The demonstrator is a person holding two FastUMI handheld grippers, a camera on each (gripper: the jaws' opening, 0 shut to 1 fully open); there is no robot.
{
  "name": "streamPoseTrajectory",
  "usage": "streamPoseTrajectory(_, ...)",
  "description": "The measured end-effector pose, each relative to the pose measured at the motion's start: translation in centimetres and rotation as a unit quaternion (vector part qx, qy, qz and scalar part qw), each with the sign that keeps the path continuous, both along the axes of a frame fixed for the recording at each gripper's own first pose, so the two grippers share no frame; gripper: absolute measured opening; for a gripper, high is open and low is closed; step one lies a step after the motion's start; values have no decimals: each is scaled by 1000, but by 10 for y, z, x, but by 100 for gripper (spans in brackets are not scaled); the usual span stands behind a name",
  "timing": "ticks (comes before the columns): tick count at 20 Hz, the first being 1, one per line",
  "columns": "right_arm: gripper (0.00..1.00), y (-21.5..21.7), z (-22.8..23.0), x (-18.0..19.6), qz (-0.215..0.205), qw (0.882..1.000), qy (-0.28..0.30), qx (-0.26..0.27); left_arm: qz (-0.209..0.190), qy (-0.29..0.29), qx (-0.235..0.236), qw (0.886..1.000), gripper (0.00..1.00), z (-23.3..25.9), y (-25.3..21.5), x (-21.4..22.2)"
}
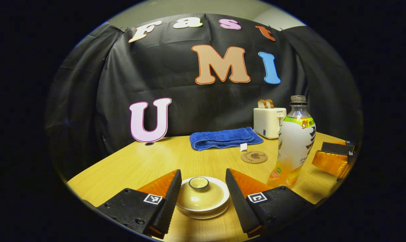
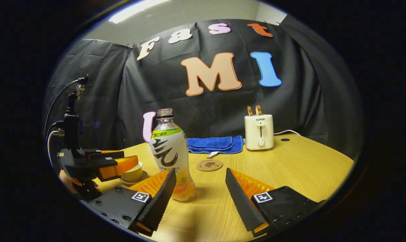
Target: Open the teacup lid with one hand, grasp the water bottle and pour water into the teacup with the other hand; after pouring, place the water bottle on the coaster and then close the teacup lid.
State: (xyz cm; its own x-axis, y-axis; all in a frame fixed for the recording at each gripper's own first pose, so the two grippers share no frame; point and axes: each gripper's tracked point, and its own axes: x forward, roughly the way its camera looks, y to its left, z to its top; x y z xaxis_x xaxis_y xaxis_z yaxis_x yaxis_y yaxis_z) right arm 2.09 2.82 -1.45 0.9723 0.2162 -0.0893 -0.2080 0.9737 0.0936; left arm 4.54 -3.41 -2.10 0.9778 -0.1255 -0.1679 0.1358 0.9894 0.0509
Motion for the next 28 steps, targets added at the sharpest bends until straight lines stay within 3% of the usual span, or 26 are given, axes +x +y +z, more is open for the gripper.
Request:
streamPoseTrajectory(3, 94, 3, -2, 1, 2, 1000, 0, -11, 0, 20, 1, 1000, 74, -8, 1, 2)
streamPoseTrajectory(7, 96, 5, -2, 1, 3, 1000, -4, -23, -2, 24, 9, 1000, 60, -8, 2, 3)
streamPoseTrajectory(9, 96, 5, -2, 1, 3, 1000, -5, -24, -6, 28, 16, 999, 59, -9, 0, 4)
streamPoseTrajectory(13, 96, 5, -2, 1, 3, 1000, -4, -22, -1, 24, 24, 999, 39, -6, 4, 6)
streamPoseTrajectory(14, 96, 5, -2, 1, 3, 1000, -4, -23, -1, 24, 23, 999, 28, -5, 3, 5)
streamPoseTrajectory(28, 95, 15, -6, 0, 17, 999, 2, -47, -7, -13, -75, 997, 22, 18, 8, 1)
